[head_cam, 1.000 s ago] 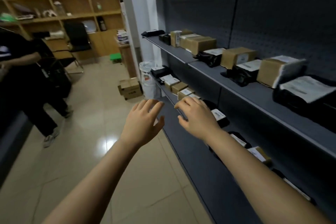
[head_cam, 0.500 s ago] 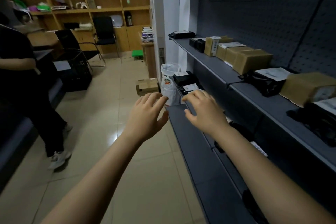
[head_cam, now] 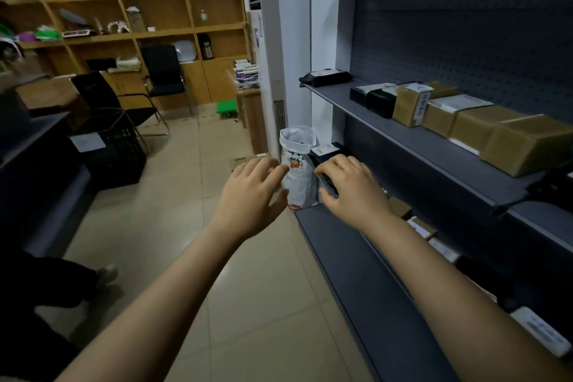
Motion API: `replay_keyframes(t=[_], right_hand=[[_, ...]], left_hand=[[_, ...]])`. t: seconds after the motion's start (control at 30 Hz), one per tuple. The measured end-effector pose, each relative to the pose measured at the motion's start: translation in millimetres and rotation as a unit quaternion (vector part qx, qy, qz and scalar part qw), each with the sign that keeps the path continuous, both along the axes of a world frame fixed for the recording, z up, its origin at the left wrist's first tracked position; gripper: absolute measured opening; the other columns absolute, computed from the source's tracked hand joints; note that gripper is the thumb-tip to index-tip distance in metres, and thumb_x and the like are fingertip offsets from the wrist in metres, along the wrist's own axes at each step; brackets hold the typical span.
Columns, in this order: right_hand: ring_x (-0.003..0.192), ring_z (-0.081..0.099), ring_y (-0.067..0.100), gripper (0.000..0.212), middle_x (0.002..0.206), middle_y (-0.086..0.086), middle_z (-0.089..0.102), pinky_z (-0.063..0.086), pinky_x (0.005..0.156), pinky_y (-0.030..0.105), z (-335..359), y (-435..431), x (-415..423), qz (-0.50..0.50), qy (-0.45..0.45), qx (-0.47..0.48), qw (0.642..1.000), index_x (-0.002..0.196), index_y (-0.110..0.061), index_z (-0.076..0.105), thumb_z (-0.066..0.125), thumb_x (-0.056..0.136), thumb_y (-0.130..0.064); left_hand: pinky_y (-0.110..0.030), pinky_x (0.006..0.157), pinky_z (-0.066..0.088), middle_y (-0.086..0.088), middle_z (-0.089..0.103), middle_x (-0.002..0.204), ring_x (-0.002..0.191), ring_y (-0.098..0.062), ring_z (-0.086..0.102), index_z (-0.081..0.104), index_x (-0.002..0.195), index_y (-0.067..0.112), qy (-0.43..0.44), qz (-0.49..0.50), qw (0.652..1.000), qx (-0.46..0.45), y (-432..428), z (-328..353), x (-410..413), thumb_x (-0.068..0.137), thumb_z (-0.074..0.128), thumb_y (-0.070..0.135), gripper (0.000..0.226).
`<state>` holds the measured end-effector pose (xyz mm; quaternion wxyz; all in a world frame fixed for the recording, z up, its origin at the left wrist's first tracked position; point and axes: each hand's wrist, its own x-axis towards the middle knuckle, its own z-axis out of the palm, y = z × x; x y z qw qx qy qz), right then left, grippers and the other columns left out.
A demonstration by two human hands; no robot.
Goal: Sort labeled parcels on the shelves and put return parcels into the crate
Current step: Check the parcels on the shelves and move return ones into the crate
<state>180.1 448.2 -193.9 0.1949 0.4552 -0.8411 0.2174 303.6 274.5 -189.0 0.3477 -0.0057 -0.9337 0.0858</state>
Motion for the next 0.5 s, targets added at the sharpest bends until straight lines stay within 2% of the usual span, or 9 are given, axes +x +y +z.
replay_keyframes(t=[0.3,0.5], right_hand=[[0.107,0.05,0.022,0.032,0.115,0.002,0.056,0.035,0.095,0.031,-4,-103,-100,-0.011,-0.006,0.017,1.0,0.118,-0.017,0.06,0.063,0.086,-0.018],[0.107,0.05,0.022,0.031,0.113,0.001,0.056,0.037,0.094,0.033,9,-169,-193,-0.006,0.004,0.003,1.0,0.117,-0.018,0.061,0.063,0.086,-0.019]], left_hand=[[-0.037,0.077,0.048,-0.009,0.062,0.108,0.094,-0.028,0.058,0.063,0.113,0.01,-0.005,0.002,1.0,0.013,-101,-2,-104,0.085,0.053,0.033,0.037],[-0.037,0.074,0.048,-0.009,0.061,0.106,0.091,-0.029,0.058,0.063,0.112,0.01,0.004,0.012,1.0,0.015,-164,6,-200,0.084,0.059,0.031,0.035]])
